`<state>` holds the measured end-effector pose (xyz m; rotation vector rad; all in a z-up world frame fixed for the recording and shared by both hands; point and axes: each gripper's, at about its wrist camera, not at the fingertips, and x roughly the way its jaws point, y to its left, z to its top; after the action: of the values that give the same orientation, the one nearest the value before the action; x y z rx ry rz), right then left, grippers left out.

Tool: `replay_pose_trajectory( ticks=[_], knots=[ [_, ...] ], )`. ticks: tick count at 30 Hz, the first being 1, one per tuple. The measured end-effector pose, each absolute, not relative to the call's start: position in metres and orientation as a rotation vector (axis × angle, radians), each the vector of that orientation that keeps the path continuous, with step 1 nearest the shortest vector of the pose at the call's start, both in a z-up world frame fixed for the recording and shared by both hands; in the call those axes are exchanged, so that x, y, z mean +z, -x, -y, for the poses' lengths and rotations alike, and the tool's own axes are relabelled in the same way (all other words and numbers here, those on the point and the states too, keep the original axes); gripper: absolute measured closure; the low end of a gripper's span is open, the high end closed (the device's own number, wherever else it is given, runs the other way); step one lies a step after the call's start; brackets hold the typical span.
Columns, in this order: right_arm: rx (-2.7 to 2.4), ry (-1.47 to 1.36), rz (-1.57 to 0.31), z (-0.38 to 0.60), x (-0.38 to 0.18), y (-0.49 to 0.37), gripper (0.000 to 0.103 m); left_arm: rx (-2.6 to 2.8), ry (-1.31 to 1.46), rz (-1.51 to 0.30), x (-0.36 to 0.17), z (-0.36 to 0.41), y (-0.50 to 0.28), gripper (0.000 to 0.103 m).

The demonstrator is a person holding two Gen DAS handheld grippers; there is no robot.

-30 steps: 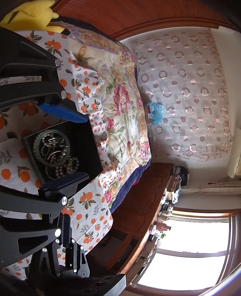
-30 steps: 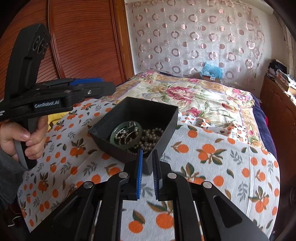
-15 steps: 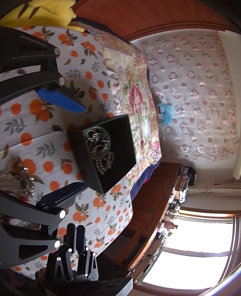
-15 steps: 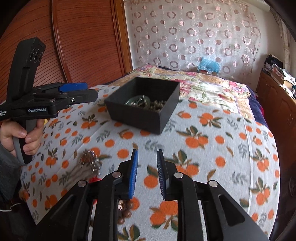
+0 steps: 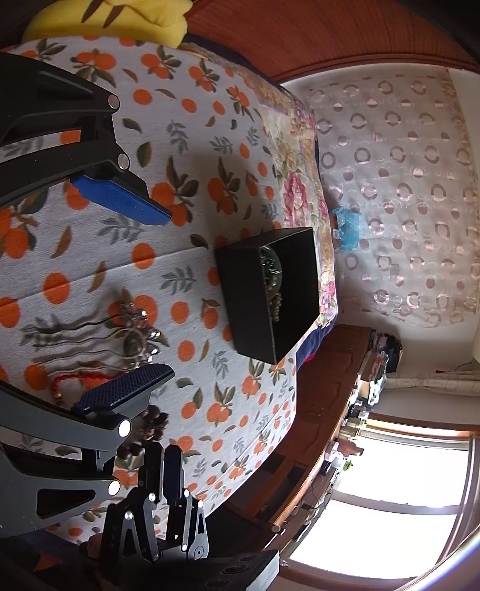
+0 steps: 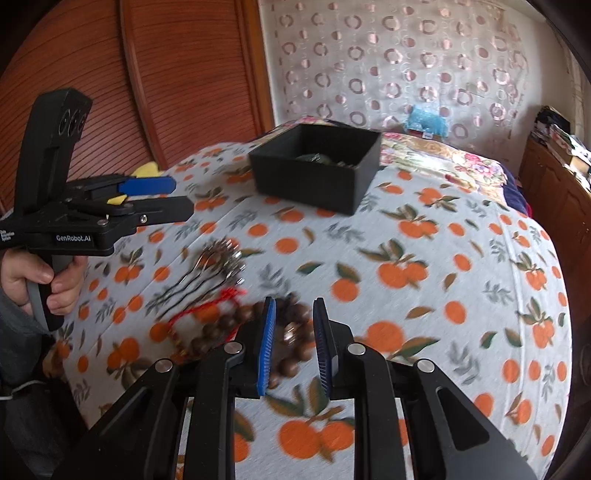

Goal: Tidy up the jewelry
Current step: 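Move both grippers back to the hairpins and bead bracelet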

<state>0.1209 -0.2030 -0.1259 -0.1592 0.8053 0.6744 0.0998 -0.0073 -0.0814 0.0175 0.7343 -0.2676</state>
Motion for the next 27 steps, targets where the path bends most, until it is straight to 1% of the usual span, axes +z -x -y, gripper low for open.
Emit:
replay_pose_trajectory(
  ticks=[10,12,15,16,27],
  knots=[
    [0.638,0.238,-0.824,0.184,-0.136,-0.118,0.081,-0.271,-0.001,-0.732,-0.087,0.005,-0.075,0.029],
    [0.625,0.249,-0.826,0.183,-0.137,-0.118,0.086,-0.270,0.002,-0.728,-0.086,0.004,-0.071,0.029],
    [0.613,0.264,-0.822,0.185,-0.138,-0.116,0.096,-0.268,0.003,-0.724,-0.085,0.004,-0.067,0.029],
    [0.618,0.257,-0.825,0.187,-0.137,-0.116,0.097,-0.267,0.006,-0.723,-0.086,0.003,-0.065,0.029],
    [0.627,0.173,-0.755,0.212,-0.113,-0.108,0.098,-0.286,-0.012,-0.765,-0.095,0.017,-0.074,0.029]
  ],
)
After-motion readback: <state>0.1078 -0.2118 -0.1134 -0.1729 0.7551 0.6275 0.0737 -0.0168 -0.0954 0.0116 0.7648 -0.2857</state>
